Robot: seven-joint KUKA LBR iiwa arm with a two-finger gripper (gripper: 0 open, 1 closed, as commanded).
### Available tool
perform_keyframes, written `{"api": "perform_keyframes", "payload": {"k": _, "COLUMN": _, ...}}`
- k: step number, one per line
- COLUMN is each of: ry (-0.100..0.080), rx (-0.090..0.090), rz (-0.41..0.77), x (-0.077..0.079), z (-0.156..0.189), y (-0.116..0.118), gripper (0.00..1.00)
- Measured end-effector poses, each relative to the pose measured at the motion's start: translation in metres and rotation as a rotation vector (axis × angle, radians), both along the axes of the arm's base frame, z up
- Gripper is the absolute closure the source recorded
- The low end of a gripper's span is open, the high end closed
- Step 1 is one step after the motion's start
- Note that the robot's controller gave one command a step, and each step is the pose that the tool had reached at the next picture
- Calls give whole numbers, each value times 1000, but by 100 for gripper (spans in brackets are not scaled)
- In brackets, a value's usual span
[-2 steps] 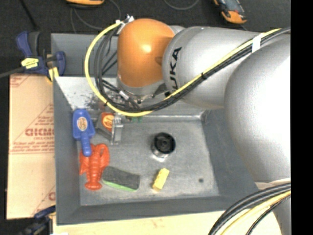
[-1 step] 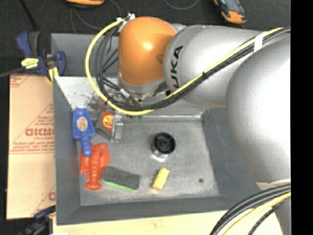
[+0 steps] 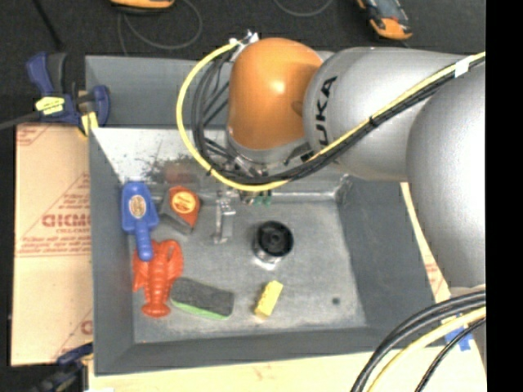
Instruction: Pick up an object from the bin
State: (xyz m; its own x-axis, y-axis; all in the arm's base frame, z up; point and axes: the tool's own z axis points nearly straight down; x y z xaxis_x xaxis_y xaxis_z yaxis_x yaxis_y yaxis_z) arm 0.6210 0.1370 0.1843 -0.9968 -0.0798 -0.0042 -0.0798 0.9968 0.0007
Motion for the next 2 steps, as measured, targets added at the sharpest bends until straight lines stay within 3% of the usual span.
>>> {"api": "perform_keyframes", "payload": {"k": 1, "ry": 1, "rx": -1, "rz": 14, "x": -1, "z": -3, "y": -14, "gripper": 0}}
{"api": "perform_keyframes", "payload": {"k": 2, "ry": 1, "rx": -3, "rz": 16, "x": -8, "z": -13, "y": -4, "gripper": 0}}
